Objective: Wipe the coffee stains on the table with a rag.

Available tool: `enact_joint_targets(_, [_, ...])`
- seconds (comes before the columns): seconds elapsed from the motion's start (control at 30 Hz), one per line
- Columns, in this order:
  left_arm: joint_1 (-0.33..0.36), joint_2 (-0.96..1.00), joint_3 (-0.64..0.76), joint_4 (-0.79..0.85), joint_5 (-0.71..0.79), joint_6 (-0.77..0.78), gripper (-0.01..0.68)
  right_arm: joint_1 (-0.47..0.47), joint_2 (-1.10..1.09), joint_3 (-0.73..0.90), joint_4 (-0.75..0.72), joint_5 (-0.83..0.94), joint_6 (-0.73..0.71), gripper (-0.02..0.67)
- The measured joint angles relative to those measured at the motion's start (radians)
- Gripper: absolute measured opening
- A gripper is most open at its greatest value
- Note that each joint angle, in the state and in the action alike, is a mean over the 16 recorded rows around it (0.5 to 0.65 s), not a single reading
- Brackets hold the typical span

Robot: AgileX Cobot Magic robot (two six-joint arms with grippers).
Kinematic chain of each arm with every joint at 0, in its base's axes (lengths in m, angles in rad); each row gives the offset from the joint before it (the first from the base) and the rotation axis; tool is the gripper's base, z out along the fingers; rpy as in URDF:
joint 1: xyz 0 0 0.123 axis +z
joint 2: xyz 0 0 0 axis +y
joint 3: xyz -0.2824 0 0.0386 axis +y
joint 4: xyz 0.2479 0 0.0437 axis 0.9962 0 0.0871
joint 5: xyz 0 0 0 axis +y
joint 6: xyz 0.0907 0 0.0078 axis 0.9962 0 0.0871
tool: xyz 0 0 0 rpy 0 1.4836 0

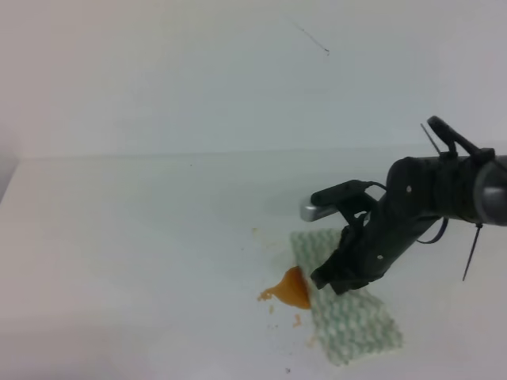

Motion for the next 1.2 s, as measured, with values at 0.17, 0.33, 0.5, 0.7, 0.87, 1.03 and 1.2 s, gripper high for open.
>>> enact_joint_targets(0.17, [0.0, 0.0, 0.0, 0.0, 0.0, 0.0, -0.003, 0.049, 0.001, -0.048, 0.032, -0.012, -0.004, -0.001])
enact_joint_targets(0.33, [0.0, 0.0, 0.0, 0.0, 0.0, 0.0, -0.003, 0.08, 0.011, -0.079, 0.065, -0.022, -0.004, -0.001])
enact_joint_targets(0.5, [0.0, 0.0, 0.0, 0.0, 0.0, 0.0, -0.003, 0.094, 0.034, -0.09, 0.1, -0.028, -0.005, -0.001])
enact_joint_targets(0.7, [0.0, 0.0, 0.0, 0.0, 0.0, 0.0, -0.003, 0.098, 0.07, -0.09, 0.1, -0.023, 0.01, 0.0])
enact_joint_targets(0.87, [0.0, 0.0, 0.0, 0.0, 0.0, 0.0, -0.003, 0.098, 0.079, -0.09, 0.055, -0.018, 0.041, 0.0])
enact_joint_targets(1.03, [0.0, 0.0, 0.0, 0.0, 0.0, 0.0, -0.003, 0.097, 0.053, -0.09, 0.011, -0.028, 0.061, 0.0])
enact_joint_targets(1.2, [0.0, 0.0, 0.0, 0.0, 0.0, 0.0, -0.003, 0.097, 0.002, -0.091, 0.04, -0.048, 0.028, 0.0])
